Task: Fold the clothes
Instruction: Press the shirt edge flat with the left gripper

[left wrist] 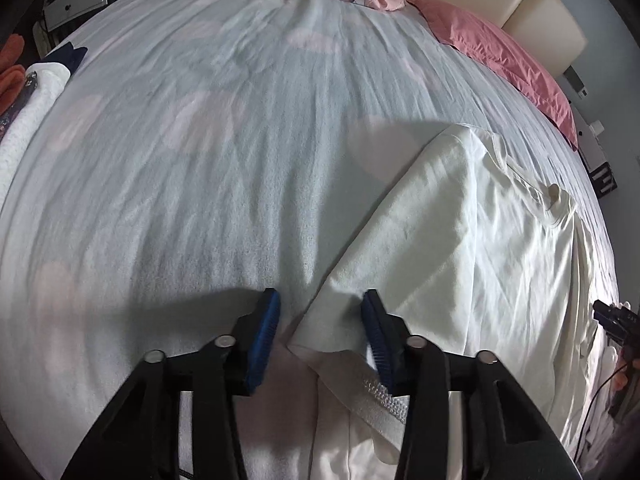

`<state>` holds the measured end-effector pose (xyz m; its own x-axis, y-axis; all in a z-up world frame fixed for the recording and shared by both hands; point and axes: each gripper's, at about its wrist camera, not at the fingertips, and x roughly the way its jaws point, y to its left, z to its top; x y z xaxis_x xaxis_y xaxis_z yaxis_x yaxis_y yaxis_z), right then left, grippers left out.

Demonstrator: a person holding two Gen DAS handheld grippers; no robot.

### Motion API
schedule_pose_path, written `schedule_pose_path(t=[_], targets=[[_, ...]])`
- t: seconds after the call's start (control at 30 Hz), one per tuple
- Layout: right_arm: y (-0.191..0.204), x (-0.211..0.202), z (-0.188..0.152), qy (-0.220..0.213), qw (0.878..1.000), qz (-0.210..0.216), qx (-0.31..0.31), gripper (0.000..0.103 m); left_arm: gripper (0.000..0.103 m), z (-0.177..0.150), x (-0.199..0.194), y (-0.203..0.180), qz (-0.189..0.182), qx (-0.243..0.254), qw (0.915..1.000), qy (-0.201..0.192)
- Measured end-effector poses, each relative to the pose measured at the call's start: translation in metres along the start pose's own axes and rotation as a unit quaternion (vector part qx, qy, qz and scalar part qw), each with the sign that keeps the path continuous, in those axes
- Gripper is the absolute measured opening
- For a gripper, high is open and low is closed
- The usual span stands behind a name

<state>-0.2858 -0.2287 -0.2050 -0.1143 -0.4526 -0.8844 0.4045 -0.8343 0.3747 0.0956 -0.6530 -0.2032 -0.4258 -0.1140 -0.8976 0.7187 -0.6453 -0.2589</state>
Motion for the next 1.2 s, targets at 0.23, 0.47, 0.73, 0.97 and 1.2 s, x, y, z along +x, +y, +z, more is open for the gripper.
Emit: schedule_pose_path(t=[0.23,0.47,0.73,0.97,1.2], targets=[[0.009,-0.002,0.009,-0.021,1.0,-0.012,-0.001,0.008,0.004,-0.001,-0.006,-0.011,-0.012,0.007,0.9998,-0.014],[0.019,-0.028,0.033,-0.061,0.995,-0.077,-0.022,0.002,0.003,0.04,-0.033,-0.012,0.051,0.023,0.997,-0.053],[-0.02,-0.06,0.082,-0.098,0.973,-0.206,-0.022,0.002,0.003,0.09,-0.039,0.002,0.151,0.057,0.9841,-0.074],[-0.057,-0.024,0.104,-0.086,0.956,-0.28,-0.009,0.002,0.003,0.114,0.003,0.006,0.229,0.091,0.9676,-0.053],[-0.082,0.006,0.095,-0.074,0.953,-0.294,-0.021,0.002,0.003,0.112,0.041,0.029,0.256,0.077,0.9634,-0.016]])
